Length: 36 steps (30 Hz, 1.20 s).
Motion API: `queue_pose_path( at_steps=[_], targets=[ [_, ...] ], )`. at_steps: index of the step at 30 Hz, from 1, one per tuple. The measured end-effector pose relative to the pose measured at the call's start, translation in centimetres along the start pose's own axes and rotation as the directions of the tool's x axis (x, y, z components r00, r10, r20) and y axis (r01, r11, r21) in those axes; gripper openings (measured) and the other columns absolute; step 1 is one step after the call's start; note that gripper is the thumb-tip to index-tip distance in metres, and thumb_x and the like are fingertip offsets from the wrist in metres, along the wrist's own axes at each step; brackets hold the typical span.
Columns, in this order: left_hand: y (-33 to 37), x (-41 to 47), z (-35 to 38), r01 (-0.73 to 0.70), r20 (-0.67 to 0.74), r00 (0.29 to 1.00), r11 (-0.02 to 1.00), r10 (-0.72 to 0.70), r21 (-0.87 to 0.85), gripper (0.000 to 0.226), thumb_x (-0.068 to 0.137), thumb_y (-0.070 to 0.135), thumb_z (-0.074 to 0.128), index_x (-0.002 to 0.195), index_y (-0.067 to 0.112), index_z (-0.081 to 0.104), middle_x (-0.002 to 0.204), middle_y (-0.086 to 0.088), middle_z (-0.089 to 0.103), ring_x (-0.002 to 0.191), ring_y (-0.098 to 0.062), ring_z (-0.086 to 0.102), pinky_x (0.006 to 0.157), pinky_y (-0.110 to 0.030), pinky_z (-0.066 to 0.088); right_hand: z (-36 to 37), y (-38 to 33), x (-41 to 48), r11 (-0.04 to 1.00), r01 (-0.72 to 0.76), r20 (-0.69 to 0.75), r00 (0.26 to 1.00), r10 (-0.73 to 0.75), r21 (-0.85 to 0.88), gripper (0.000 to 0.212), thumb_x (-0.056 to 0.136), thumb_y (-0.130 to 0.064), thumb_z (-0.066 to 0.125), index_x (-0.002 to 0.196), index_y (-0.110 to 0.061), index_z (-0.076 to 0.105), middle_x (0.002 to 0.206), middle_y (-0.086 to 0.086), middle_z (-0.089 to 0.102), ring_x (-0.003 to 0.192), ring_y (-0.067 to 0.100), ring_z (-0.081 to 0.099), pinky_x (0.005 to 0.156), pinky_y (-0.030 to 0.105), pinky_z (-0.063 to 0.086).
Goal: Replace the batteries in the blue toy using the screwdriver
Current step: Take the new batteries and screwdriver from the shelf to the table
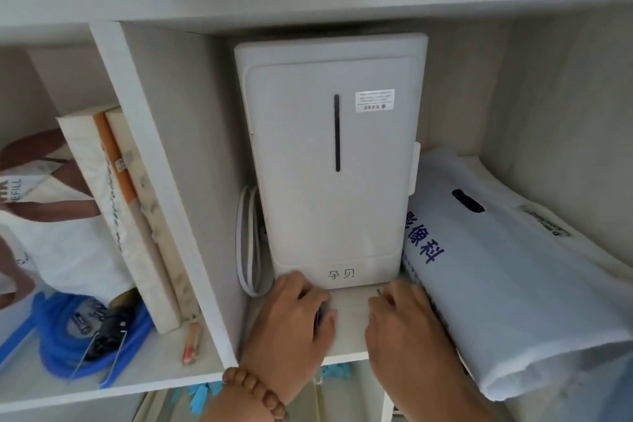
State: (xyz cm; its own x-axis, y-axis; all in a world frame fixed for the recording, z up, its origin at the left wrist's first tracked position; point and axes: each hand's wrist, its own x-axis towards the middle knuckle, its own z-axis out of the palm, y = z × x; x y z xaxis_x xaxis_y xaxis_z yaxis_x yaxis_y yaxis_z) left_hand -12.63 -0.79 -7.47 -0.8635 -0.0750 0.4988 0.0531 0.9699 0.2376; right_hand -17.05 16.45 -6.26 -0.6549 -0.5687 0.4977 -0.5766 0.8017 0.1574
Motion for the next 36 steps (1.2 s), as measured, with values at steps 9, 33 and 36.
queue_pose_path(
  at_steps=[9,33,36],
  targets=[
    [2.4,0.3,1.4,0.254,-0.035,0.966,0.964,-0.257,-0.072,0.018,0.068,0.011,0.067,0.081,0.023,0.071,0.086,0.002,0.052,0.083,-0.022,0.056,0.079,-0.032,0.053,0.0,0.2,0.2,0.999,-0.008,-0.093,0.996,0.011,0.039,0.028,0.036,-0.012,0.088,0.039,-0.012,0.061,0.052,0.002,0.052,0.064,0.024,0.039,0.060,0.040,0.040],
    [0.9,0.9,-1.4,-0.230,0.288,0.932,0.973,0.220,0.002,0.057,0.087,0.066,0.045,0.139,0.042,0.044,0.131,0.018,0.040,0.121,0.002,0.038,0.094,-0.024,0.050,1.1,0.4,-0.1,0.990,0.124,0.060,0.991,-0.120,-0.066,0.031,0.074,-0.006,0.045,0.055,-0.012,0.069,0.054,0.004,0.053,0.069,0.028,0.046,0.065,0.048,0.042],
    [0.8,0.8,-1.1,-0.209,0.238,0.950,0.978,0.203,-0.001,0.052,0.083,0.069,0.050,0.121,0.034,0.058,0.117,0.017,0.045,0.106,0.002,0.045,0.082,-0.025,0.055,0.6,0.6,-0.2,0.991,0.127,0.081,0.989,-0.123,-0.043,0.016,0.067,-0.008,0.065,0.052,-0.014,0.067,0.054,0.003,0.051,0.069,0.028,0.047,0.063,0.047,0.045]
  ],
)
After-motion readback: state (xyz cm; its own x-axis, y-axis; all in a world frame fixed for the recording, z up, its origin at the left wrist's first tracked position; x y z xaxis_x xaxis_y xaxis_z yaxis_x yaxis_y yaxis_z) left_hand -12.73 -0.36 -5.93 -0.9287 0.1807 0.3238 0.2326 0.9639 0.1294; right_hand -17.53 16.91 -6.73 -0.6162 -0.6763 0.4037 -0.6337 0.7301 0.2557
